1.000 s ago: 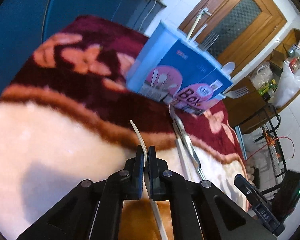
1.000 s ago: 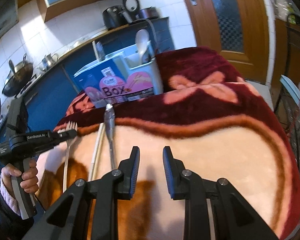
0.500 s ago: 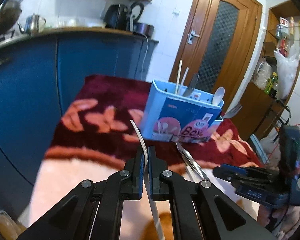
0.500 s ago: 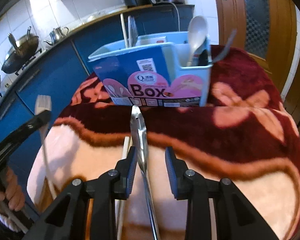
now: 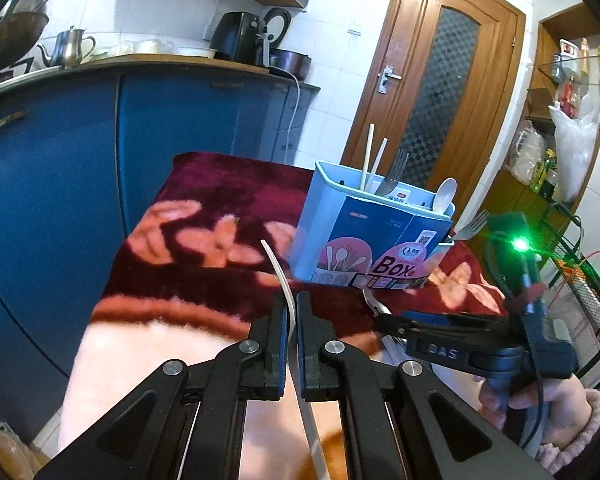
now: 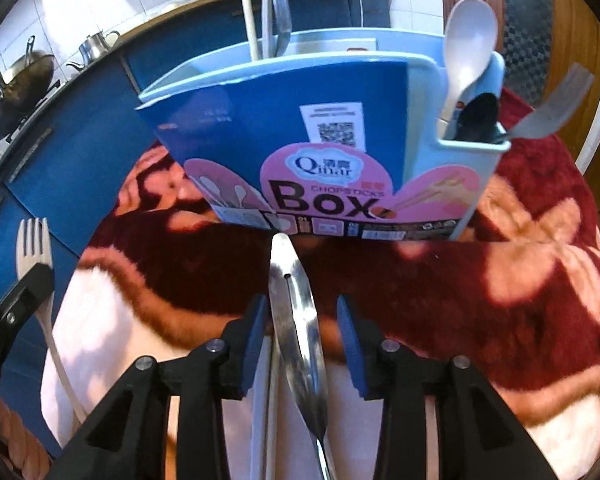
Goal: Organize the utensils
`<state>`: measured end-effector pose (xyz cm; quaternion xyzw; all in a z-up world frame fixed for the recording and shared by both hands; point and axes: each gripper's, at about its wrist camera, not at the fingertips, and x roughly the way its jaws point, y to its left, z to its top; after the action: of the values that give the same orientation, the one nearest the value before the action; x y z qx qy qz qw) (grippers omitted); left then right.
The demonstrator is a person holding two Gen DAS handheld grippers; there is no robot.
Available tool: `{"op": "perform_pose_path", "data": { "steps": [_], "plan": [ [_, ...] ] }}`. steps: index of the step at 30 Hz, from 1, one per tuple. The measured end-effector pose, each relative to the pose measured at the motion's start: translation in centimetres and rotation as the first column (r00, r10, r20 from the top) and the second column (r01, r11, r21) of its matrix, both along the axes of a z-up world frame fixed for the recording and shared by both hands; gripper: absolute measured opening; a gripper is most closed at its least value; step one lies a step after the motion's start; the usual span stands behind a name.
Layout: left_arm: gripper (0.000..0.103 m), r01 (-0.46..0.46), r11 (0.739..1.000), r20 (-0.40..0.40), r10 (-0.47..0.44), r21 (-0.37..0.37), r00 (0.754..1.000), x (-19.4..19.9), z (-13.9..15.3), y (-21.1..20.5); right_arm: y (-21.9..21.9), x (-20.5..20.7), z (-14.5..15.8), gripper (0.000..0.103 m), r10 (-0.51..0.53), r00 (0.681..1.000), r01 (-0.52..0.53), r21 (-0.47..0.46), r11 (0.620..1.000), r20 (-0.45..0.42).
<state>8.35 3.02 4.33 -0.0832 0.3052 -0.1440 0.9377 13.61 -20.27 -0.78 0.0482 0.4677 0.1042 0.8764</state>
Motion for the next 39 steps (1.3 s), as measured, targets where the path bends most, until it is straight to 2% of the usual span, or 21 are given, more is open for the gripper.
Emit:
{"op": "perform_pose_path", "data": {
  "steps": [4,5,6,12,21,32,39],
  "plan": [
    [0.003,0.01,1.0,0.006,-0.01,0.003,1.0,0.0,-0.1,-0.4,0.2,0.5,-0.2,0.039,-0.006,1.0,0.006,-0.01,1.0,-0.001],
    [0.003,0.011,1.0,0.007,-0.011,0.004,1.0,0.0,-0.1,-0.5,0.2,0.5,-0.2,0.034,-0.008,1.0,0.008,-0.012,1.0,0.001],
    [0.003,0.011,1.0,0.007,-0.011,0.005,1.0,0.0,-0.1,-0.6,0.2,0.4,-0.1,0.025,-0.009,1.0,0.009,-0.018,1.0,0.005],
    [0.003,0.012,1.0,0.009,-0.012,0.007,1.0,-0.1,-0.1,-0.7,-0.8,-0.9,0.4,0.024,-0.015,0.999,0.015,0.005,1.0,0.034],
    [0.003,0.021,1.0,0.035,-0.021,0.008,0.999,-1.0,0.6,-1.4,-2.2,-5.3,3.3,0.024,-0.021,0.988,0.007,0.088,0.996,0.154],
    [0.003,0.023,1.0,0.107,-0.023,0.006,0.994,-2.4,3.3,-2.1,-4.9,-10.5,7.4,0.024,-0.087,0.929,0.007,0.217,0.976,0.359],
    [0.004,0.0,1.0,0.164,-0.002,0.009,0.986,-2.1,5.4,-2.4,-6.2,-12.1,8.9,0.024,-0.138,0.89,0.027,0.251,0.968,0.435]
  ]
}}
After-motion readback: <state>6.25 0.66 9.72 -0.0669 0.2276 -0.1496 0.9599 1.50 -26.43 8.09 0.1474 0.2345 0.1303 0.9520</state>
